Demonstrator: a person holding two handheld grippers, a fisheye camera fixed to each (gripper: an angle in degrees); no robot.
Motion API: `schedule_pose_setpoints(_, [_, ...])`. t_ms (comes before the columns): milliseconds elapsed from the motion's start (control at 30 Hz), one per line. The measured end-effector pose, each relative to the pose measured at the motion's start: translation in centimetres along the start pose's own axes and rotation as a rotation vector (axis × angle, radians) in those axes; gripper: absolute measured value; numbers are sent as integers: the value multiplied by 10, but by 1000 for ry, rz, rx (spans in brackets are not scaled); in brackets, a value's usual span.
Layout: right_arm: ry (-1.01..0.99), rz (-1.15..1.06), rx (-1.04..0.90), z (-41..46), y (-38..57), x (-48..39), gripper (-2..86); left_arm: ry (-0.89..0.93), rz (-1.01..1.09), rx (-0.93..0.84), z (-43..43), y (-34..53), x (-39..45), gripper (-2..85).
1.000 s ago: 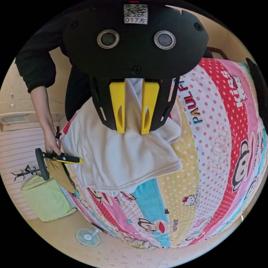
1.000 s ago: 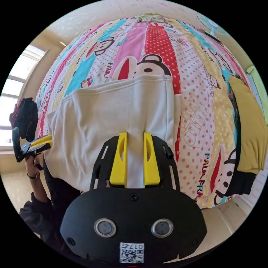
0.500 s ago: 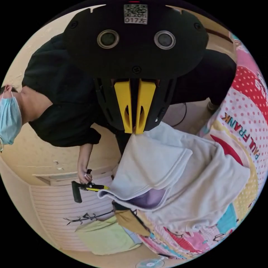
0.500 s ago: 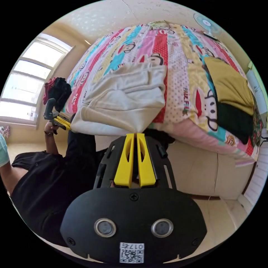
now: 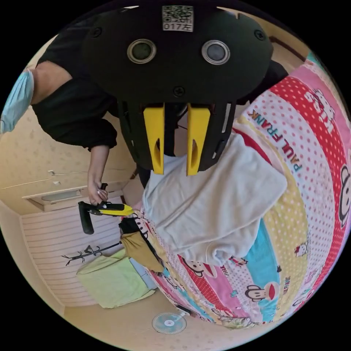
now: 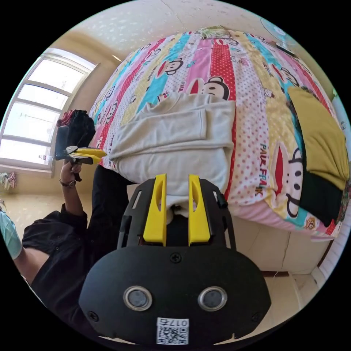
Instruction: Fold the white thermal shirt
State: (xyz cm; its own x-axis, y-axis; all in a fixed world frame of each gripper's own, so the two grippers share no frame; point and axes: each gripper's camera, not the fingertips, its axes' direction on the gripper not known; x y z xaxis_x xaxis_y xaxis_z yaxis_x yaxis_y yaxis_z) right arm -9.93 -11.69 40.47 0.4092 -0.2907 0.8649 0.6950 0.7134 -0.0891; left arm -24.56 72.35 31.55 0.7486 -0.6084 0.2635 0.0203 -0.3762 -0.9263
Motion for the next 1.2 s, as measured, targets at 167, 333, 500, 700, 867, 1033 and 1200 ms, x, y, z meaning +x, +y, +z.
schedule_pose_setpoints(167, [-49, -47, 10, 22, -43, -29, 79, -321, -42, -161, 107, -58, -24, 109])
schedule_pose_setpoints(333, [-126, -12, -50, 52, -48, -20, 77, -92, 31, 47, 68, -6, -29, 43])
schedule_pose_setpoints(500, [-173, 15, 2, 57, -63, -17, 86, 85, -52, 213, -25, 85, -54, 39])
schedule_pose_setpoints(700, [-135, -55, 6, 108, -113, -64, 127, -346, -434, 247, -107, 202, -81, 48])
schedule_pose_setpoints(867, [236, -134, -126, 163, -135, -114, 87, -283, -516, 206, -110, 222, -92, 64])
schedule_pose_setpoints(1033, [402, -159, 53, 76, -103, -115, 32, -235, -352, 240, -108, 180, -67, 65])
schedule_pose_setpoints(1200, [720, 276, 205, -37, -47, -5, 36, -230, -221, 227, -104, 118, -52, 76])
